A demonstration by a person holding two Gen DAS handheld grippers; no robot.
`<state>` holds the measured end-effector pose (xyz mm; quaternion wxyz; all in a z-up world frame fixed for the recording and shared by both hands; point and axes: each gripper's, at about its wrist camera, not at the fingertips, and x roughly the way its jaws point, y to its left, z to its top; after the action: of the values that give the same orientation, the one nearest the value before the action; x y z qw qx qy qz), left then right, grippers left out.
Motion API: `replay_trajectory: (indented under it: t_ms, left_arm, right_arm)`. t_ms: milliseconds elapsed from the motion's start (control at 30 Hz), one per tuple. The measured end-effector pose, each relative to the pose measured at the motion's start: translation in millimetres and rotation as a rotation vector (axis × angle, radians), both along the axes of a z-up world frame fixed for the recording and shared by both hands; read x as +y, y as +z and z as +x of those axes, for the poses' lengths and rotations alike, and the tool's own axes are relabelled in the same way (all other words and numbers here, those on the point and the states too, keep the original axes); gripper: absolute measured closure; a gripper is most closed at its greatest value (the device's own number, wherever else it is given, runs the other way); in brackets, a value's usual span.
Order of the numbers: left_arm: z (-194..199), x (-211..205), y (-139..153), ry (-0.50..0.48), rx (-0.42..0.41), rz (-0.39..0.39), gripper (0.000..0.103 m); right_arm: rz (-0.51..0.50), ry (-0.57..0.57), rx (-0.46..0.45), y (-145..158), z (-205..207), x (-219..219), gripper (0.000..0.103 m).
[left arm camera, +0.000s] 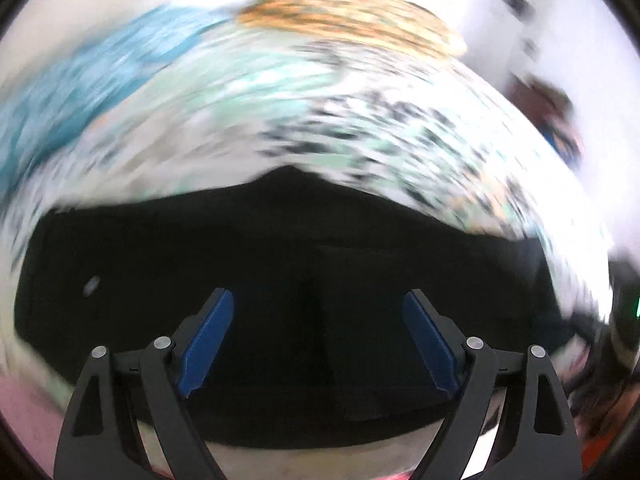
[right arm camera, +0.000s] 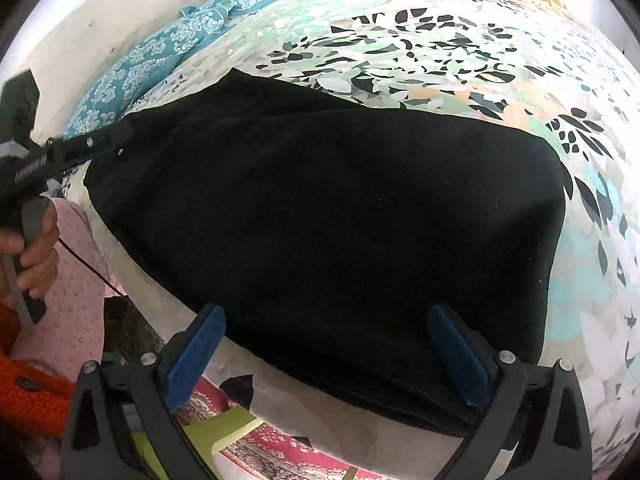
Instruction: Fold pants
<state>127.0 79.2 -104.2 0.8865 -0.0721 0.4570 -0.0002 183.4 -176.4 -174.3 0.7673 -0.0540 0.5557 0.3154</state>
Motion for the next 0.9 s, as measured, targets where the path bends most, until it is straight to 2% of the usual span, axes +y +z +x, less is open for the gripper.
replay_trajectory:
  t_ms: [67,100,167,267,367,433,533,633,767,833,900]
  left_arm:
    - [8.4,-19.2,-13.5,-0.082,0.037,0.036,0.015]
    - [13.3,-24.1,-26.4,-0.097,0.083,0.059,0.015]
    - [18.2,-22.1,-48.8,-0.09,0.178,0.074,0.022]
    - [13.1,-20.5,-50.7,-0.118,0.162,0.077,0.021]
    - [10.4,-23.4,-51.0,-0.122,0.163,0.086,0.019]
    - [7.6,-24.2,-50.7,-0.115,0.158,0.097,0.015]
    - [12.2,-18.0,-55.8,-0.098,0.167,0.085,0.01]
    - [13.4,-12.8,-58.7,-0.085,0.172,0.057,0.009]
    - [12.7,-14.8,-59.2,-0.091,0.173,0.072,0.009]
    - [13.9,-13.4,-59.0,-0.088,0.181,0.06,0.009]
    - [14.4,-13.3,-59.2,-0.086,0.184,0.058,0.009]
  right_arm:
    - [0.027,-0.011,0.012,8.8,2.1,-2.3,0.005]
    - [0.081,-0.04,0.009,19.8,5.2,-11.9,0.011]
    - [0.168,-0.13,-0.034,41.1,11.1,-33.6,0.012]
    - [0.233,-0.225,-0.056,57.9,35.4,-57.8,0.012]
    - [0.236,-0.242,-0.074,60.9,65.6,-61.2,0.012]
    - [0.226,-0.256,-0.028,44.2,86.6,-57.8,0.012]
    - [0.137,-0.324,0.168,-11.9,104.1,-51.6,0.013]
    - [0.071,-0.278,0.06,2.9,90.4,-37.0,0.014]
    - [0.109,-0.236,-0.022,44.3,65.1,-34.2,0.016]
    - [0.128,-0.211,-0.038,60.5,46.1,-36.0,0.016]
    - [0.143,-0.196,-0.017,60.8,29.7,-37.5,0.016]
